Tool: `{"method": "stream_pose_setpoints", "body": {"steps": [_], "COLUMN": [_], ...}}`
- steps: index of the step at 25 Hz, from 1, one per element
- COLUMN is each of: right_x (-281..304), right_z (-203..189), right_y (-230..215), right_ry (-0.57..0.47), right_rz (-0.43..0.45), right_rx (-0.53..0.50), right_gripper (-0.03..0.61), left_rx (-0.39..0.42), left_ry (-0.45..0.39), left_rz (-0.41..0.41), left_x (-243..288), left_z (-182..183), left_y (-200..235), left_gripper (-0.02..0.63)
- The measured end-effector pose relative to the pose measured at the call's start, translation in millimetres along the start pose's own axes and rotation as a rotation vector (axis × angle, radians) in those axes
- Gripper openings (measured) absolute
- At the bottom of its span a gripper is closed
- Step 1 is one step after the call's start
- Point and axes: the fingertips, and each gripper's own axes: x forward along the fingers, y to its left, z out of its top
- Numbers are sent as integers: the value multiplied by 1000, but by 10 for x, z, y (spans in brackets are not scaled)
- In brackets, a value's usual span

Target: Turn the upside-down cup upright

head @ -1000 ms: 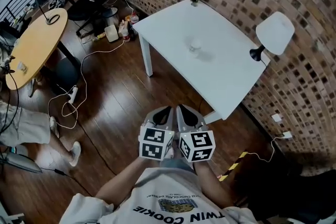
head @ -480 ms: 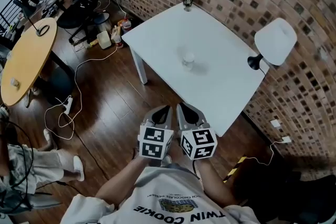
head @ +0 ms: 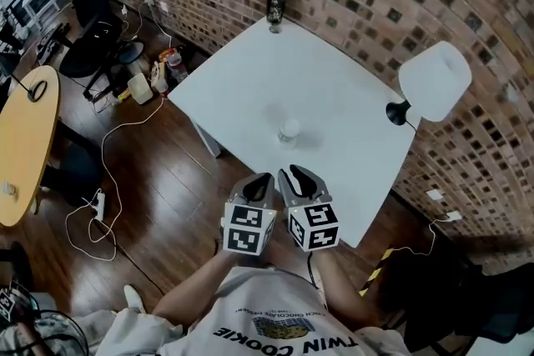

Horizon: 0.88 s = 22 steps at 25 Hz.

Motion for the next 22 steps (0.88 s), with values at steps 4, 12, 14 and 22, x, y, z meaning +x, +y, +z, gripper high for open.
{"method": "stream_pose_setpoints", "body": {"steps": [4,12,14,22], "right_x": [387,991,1099,1392], "right_z": [56,-16,-62,-314], "right_y": [-299,-740,-813,-1012], "right_ry": [36,88,91,147], "right_rz": [-101,-254,-270,-300], "right_rx": [1,10,22,31], "right_gripper": [157,270,292,311], "left_rx": [9,29,39,56], "left_ry": [16,36,35,45], "left_rz": [-49,-109,-120,-150], "left_x": [279,642,705,894], "left_z": [204,428,478,528], "left_y": [241,700,799,1044], "left_gripper": [3,3,3,3]}}
